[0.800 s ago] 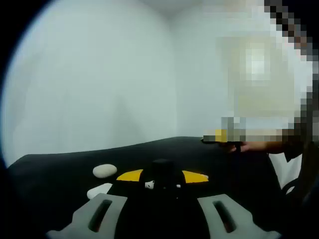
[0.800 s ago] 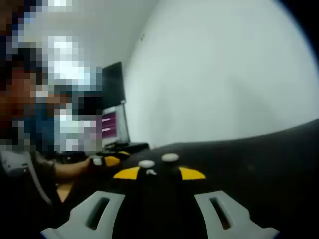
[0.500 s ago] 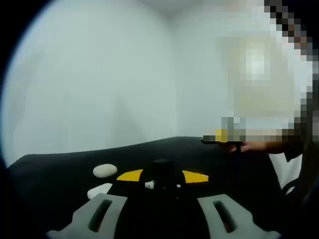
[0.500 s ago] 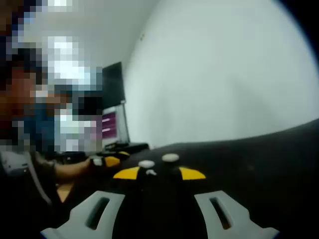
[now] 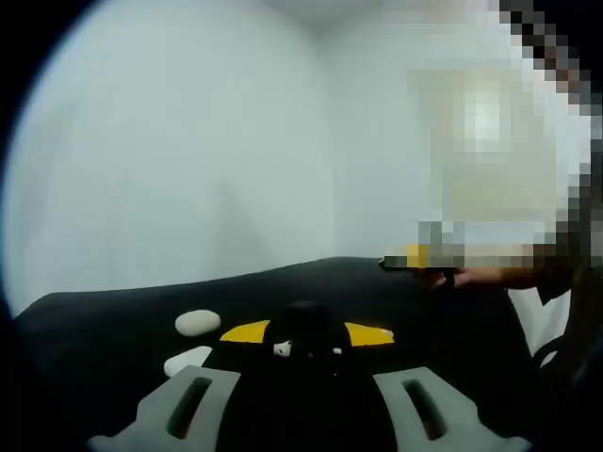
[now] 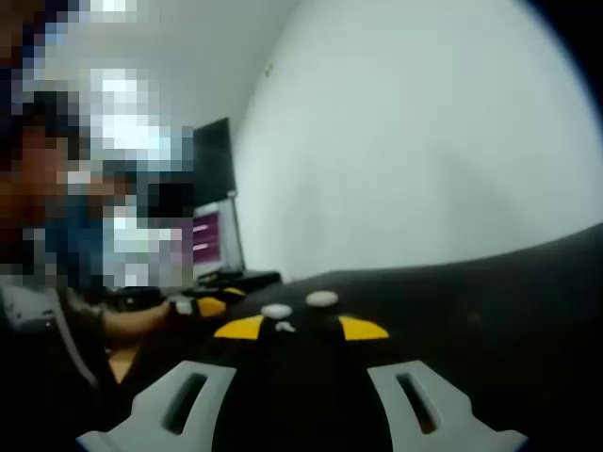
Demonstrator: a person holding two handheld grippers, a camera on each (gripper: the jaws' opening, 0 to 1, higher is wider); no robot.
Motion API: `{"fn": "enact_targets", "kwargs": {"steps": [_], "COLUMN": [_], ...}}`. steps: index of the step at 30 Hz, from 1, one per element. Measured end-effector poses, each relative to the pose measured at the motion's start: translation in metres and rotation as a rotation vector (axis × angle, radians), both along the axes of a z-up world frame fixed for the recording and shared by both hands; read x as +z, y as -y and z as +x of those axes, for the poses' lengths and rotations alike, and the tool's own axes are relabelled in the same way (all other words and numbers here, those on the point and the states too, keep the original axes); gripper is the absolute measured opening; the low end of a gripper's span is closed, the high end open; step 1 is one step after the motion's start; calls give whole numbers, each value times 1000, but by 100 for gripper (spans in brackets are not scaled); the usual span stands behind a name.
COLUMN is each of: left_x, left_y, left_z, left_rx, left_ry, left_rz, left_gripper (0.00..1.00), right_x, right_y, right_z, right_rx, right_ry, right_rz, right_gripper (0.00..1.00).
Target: Pick up three earphones and place each one into its charging case using tactile feedback, ensure that each earphone is properly inserted and securely positioned inside the case.
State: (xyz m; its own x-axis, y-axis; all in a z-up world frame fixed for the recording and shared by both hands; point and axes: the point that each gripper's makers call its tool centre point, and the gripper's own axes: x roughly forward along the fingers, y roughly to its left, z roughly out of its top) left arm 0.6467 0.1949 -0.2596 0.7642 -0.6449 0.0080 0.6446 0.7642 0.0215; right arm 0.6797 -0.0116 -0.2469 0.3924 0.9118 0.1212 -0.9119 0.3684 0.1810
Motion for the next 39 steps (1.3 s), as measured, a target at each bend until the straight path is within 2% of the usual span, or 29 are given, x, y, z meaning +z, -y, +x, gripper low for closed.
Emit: {"fn": "enact_targets", "kwargs": {"steps": [10, 15, 17, 23, 27, 28, 30, 34, 37, 38, 39], "left_x": [1, 4, 6, 12, 12, 14, 20, 32, 34, 34, 33], "left_y": [-1, -3, -6, -14, -17, -20, -29, -59, -72, -74, -75], "left_z": [1, 1, 2, 4, 6, 7, 9, 16, 18, 19, 20], "left_rx": [-1, 2, 5, 25, 38, 59, 88, 182, 214, 217, 222], "left_ry": [1, 11, 8, 13, 10, 31, 44, 63, 58, 53, 47], "left_rz": [-5, -16, -37, -93, -98, -92, -134, -247, -304, -309, -314], "left_gripper": [26, 27, 27, 26, 26, 25, 25, 24, 24, 24, 24], "right_x": [-2, 3, 8, 15, 8, 7, 7, 11, 7, 2, -4], "right_y": [1, 5, 3, -8, -17, -20, -25, -29, -26, -23, -21], "right_z": [2, 12, 14, 24, 36, 39, 46, 51, 51, 51, 52], "right_rx": [-9, -37, -37, -41, -44, -43, -42, -29, -30, -28, -26], "right_ry": [2, -48, -50, -49, -56, -53, -50, -50, -9, -24, -76], "right_rz": [-10, 31, 36, 8, -44, -58, -63, -26, 11, 23, 22], "right_gripper": [30, 30, 30, 31, 31, 31, 31, 31, 31, 31, 31]}}
